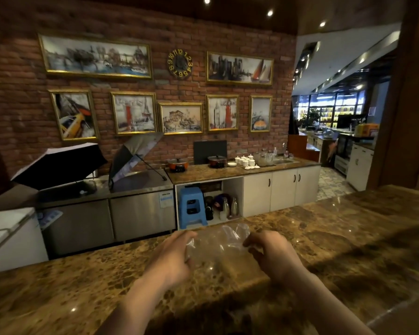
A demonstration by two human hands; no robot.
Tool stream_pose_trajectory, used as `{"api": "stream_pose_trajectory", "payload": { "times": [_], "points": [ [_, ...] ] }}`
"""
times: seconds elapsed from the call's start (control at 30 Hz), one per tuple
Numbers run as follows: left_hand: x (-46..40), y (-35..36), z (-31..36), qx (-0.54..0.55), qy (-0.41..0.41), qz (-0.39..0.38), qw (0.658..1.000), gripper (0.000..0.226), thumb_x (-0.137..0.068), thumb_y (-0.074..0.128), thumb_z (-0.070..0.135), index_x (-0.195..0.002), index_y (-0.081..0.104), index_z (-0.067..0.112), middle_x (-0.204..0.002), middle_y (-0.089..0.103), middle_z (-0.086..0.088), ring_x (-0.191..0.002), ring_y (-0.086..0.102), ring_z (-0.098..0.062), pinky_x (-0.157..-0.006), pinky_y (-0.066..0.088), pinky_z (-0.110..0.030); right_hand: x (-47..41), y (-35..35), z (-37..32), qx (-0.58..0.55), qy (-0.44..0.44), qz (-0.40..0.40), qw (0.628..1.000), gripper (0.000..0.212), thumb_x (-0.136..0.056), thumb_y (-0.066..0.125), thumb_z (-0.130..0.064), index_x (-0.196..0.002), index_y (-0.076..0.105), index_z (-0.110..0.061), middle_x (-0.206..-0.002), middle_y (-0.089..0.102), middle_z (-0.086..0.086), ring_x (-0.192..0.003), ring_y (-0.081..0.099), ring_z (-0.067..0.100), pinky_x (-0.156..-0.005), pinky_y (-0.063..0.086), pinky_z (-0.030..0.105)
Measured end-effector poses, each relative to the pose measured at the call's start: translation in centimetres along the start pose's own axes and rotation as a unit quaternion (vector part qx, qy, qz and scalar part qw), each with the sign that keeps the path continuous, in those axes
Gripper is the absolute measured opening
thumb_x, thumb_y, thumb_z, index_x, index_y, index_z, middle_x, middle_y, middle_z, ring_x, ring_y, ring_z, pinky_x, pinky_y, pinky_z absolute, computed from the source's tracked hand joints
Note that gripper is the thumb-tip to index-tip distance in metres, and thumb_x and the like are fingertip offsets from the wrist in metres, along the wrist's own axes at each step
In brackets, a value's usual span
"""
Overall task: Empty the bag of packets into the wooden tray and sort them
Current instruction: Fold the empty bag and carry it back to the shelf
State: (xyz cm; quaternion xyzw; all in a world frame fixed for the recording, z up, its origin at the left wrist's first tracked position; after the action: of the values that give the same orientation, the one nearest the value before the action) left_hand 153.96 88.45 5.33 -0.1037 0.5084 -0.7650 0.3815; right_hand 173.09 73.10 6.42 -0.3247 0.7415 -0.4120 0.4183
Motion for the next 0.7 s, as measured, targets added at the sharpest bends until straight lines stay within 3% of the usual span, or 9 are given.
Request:
{"api": "stream_pose_trajectory", "payload": {
  "times": [0.1, 0.23, 0.47, 0.57, 0.7],
  "points": [
    [-0.5, -3.3, 0.6, -0.011, 0.032, 0.039, 0.999, 0.059, -0.087, 0.064, 0.030, -0.137, 0.039, 0.050, -0.121, 0.047, 0.020, -0.107, 0.052, -0.010, -0.088, 0.049, -0.031, -1.2, -2.9, -2.1, 0.007, -0.031, 0.039, 0.999, 0.023, -0.095, 0.062, -0.023, -0.110, 0.068, -0.039, -0.112, 0.066, -0.016, -0.100, 0.058, 0.006, -0.088, 0.054, 0.029],
    [-0.3, -6.6, 0.7, -0.022, 0.054, 0.076, 0.995, 0.060, -0.089, 0.064, 0.031, -0.140, 0.035, 0.046, -0.130, 0.048, 0.013, -0.121, 0.052, -0.015, -0.095, 0.051, -0.036, -2.1, -5.2, -4.7, -0.004, -0.063, 0.079, 0.995, 0.022, -0.093, 0.067, -0.022, -0.109, 0.070, -0.036, -0.110, 0.068, -0.014, -0.096, 0.063, 0.006, -0.082, 0.057, 0.026],
    [1.4, -9.4, -0.3, -0.060, 0.051, 0.110, 0.991, 0.061, -0.090, 0.062, 0.031, -0.143, 0.033, 0.042, -0.139, 0.047, 0.008, -0.125, 0.053, -0.017, -0.097, 0.050, -0.035, -2.7, -4.8, -7.2, -0.036, -0.092, 0.067, 0.993, 0.019, -0.094, 0.064, -0.025, -0.108, 0.071, -0.035, -0.109, 0.073, -0.016, -0.096, 0.067, 0.006, -0.083, 0.058, 0.029],
    [2.6, -10.3, -1.9, -0.075, 0.025, 0.127, 0.989, 0.061, -0.090, 0.064, 0.033, -0.143, 0.035, 0.041, -0.137, 0.049, 0.007, -0.119, 0.056, -0.016, -0.094, 0.051, -0.034, -2.8, -3.8, -8.9, -0.061, -0.108, 0.071, 0.990, 0.019, -0.091, 0.068, -0.024, -0.107, 0.071, -0.036, -0.107, 0.073, -0.014, -0.097, 0.067, 0.008, -0.083, 0.059, 0.033],
    [5.4, -11.3, -5.0, -0.085, -0.011, 0.159, 0.984, 0.060, -0.089, 0.066, 0.039, -0.140, 0.037, 0.045, -0.134, 0.050, 0.013, -0.112, 0.058, -0.017, -0.085, 0.051, -0.032, -3.1, -1.5, -11.9, -0.061, -0.136, 0.050, 0.988, 0.022, -0.090, 0.070, -0.024, -0.109, 0.070, -0.037, -0.112, 0.070, -0.015, -0.104, 0.065, 0.007, -0.085, 0.057, 0.029]
  ]
}}
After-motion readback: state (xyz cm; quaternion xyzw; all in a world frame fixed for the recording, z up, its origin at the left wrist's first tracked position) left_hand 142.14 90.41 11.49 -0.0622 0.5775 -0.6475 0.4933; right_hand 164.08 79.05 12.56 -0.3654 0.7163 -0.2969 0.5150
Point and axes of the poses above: each hand's wrist, its own x-axis away from the middle knuckle, its own y-axis out of the palm, z = x × y, the point moved 7 cm from there along -x, towards the middle knuckle
